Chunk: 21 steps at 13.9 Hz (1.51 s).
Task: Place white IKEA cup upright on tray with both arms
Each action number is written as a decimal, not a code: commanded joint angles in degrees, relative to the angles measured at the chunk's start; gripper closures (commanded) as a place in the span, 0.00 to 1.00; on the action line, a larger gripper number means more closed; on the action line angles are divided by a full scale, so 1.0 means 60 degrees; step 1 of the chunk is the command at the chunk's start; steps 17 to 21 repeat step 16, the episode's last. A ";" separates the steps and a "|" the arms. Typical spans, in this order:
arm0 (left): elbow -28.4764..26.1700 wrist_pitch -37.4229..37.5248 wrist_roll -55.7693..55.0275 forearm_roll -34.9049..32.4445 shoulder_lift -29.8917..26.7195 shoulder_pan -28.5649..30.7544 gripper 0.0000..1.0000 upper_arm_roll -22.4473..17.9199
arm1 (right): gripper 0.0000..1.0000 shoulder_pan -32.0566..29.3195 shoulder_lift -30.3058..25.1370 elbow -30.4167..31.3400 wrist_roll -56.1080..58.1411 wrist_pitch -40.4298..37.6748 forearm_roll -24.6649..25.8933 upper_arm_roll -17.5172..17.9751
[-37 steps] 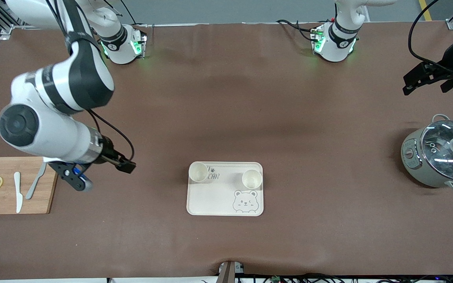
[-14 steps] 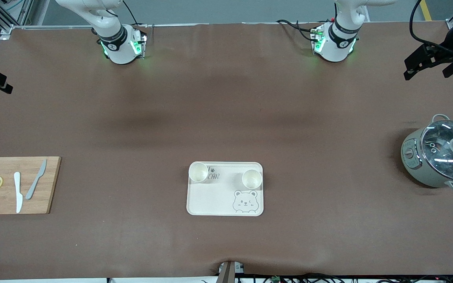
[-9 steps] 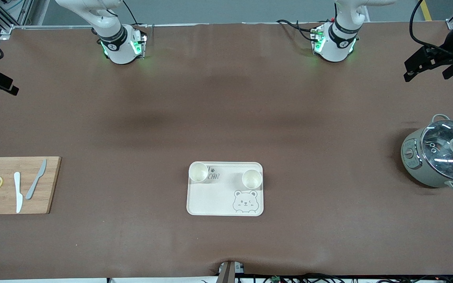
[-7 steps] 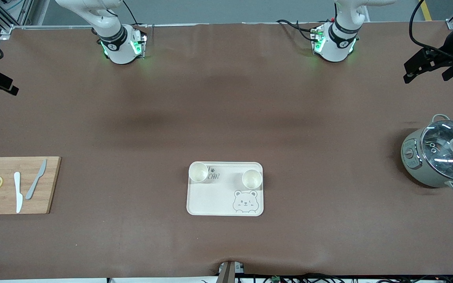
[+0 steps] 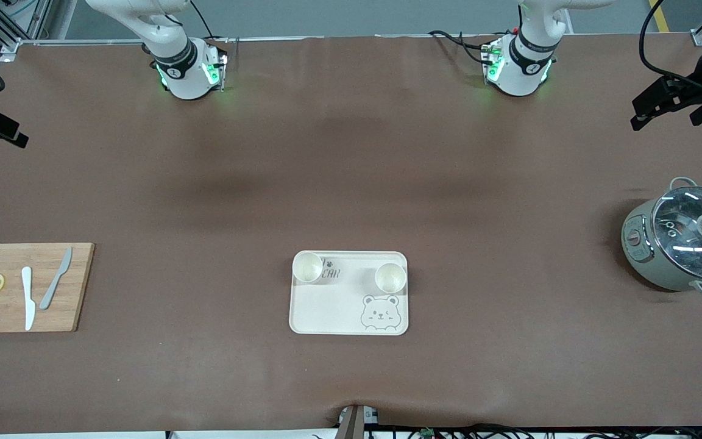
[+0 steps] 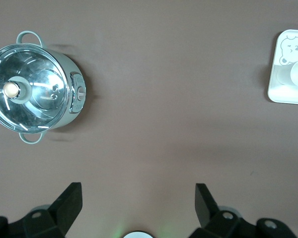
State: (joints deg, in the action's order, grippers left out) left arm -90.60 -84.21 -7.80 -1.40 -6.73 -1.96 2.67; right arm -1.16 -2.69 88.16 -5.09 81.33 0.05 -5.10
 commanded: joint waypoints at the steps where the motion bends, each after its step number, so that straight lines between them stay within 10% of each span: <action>1: -0.0046 -0.0042 0.0158 0.0115 -0.0079 0.0049 0.00 0.0068 | 0.00 -0.0041 0.0009 -0.0103 -0.0148 -0.0122 0.0152 -0.0014; 21: 0.0525 0.0221 0.0099 0.0013 0.0097 0.0020 0.00 0.0068 | 0.00 -0.0144 0.0053 -0.0118 -0.0177 -0.0137 0.0152 -0.0015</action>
